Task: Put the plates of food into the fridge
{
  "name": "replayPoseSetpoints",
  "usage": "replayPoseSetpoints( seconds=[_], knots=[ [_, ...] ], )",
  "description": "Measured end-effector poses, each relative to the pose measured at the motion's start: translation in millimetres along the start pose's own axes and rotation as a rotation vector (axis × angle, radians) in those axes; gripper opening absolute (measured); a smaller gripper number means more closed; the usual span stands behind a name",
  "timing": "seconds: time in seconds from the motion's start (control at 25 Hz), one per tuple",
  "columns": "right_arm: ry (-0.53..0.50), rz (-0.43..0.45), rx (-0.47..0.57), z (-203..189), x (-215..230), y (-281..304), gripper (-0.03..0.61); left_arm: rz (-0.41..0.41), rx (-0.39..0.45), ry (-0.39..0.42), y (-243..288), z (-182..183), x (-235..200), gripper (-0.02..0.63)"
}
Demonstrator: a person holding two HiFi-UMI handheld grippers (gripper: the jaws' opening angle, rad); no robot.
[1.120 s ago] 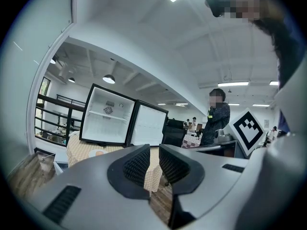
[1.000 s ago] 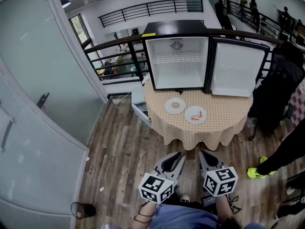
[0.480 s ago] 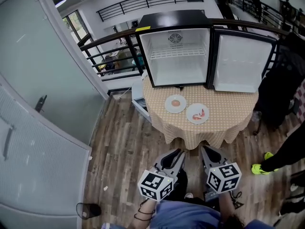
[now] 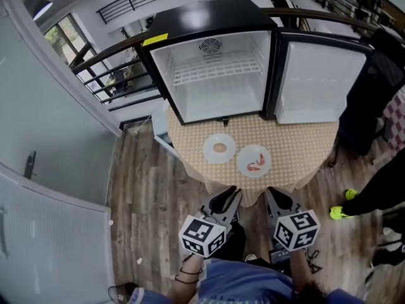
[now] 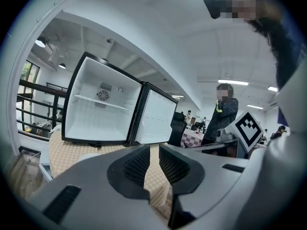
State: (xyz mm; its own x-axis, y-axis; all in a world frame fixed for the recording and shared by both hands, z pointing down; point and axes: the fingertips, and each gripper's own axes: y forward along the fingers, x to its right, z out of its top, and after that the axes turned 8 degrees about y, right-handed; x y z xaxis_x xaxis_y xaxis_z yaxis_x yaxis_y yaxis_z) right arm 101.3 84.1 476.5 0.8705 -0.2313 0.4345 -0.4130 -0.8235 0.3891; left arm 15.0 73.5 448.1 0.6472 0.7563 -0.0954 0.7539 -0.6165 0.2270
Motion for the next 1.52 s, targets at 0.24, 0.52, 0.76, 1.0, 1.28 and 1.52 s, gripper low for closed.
replayPoseSetpoints(
  seconds=[0.24, 0.52, 0.76, 1.0, 1.28, 1.52],
  knots=[
    [0.041, -0.090, -0.013, 18, 32, 56, 0.015, -0.062, -0.027, 0.014, 45, 3, -62, 0.054],
    [0.082, -0.186, -0.035, 25, 66, 102, 0.015, -0.120, -0.066, -0.043, 66, -22, -110, 0.054],
    [0.050, -0.251, -0.092, 25, 108, 129, 0.015, -0.139, -0.148, -0.095, 85, -69, -126, 0.054],
    [0.102, -0.207, -0.181, 3, 144, 148, 0.017, -0.180, -0.279, -0.140, 111, -116, -116, 0.054],
    [0.164, -0.178, -0.325, -39, 186, 159, 0.017, -0.174, -0.450, -0.192, 137, -168, -112, 0.068],
    [0.259, -0.127, -0.399, -60, 201, 167, 0.017, -0.144, -0.539, -0.282, 151, -195, -112, 0.139]
  ],
)
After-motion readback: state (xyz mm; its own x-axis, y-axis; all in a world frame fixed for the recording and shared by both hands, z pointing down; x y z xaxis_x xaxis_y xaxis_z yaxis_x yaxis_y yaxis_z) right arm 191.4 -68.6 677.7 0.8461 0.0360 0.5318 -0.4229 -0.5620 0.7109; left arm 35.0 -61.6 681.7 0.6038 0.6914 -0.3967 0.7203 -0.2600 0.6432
